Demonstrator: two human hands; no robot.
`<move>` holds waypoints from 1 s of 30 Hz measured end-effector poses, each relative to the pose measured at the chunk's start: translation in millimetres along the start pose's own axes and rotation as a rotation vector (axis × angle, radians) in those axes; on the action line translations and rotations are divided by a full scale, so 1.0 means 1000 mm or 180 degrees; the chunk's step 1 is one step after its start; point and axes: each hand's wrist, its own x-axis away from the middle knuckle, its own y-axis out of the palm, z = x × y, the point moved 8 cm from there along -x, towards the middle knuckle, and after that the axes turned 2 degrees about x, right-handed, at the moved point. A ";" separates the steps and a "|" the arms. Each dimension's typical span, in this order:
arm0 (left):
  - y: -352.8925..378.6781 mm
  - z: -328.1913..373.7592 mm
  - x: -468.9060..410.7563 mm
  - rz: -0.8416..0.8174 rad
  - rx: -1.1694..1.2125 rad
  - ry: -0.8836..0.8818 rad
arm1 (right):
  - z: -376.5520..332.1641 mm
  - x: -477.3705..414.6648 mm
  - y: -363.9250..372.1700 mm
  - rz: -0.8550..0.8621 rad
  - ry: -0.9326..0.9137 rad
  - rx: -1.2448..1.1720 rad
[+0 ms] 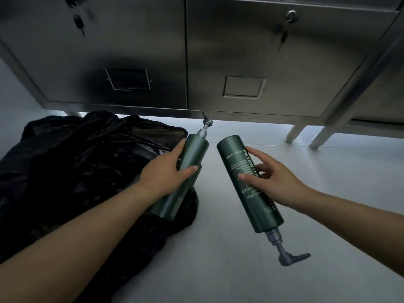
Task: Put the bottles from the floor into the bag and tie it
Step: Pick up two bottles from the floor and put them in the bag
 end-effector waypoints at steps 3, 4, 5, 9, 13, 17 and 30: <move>-0.008 -0.022 -0.003 0.0067 -0.0242 0.0031 | -0.021 -0.012 0.029 0.0012 0.0127 -0.0039; -0.009 -0.032 -0.003 0.0079 -0.0302 0.0024 | -0.027 -0.018 0.038 0.0027 0.0155 -0.0037; -0.010 -0.043 -0.003 0.0096 -0.0338 0.0005 | -0.033 -0.025 0.047 0.0050 0.0157 -0.0055; -0.017 -0.082 0.002 0.0058 -0.0217 -0.0222 | -0.042 -0.045 0.073 0.0022 0.0054 -0.0037; -0.032 -0.113 0.021 0.0081 -0.0361 -0.0492 | -0.057 -0.068 0.097 -0.0119 -0.0131 -0.0038; -0.055 -0.157 0.051 0.0152 -0.0728 -0.0959 | -0.077 -0.096 0.135 -0.0365 -0.0371 -0.0155; -0.086 -0.215 0.083 0.0664 -0.0482 -0.1868 | -0.073 -0.118 0.197 -0.1075 -0.0540 -0.0466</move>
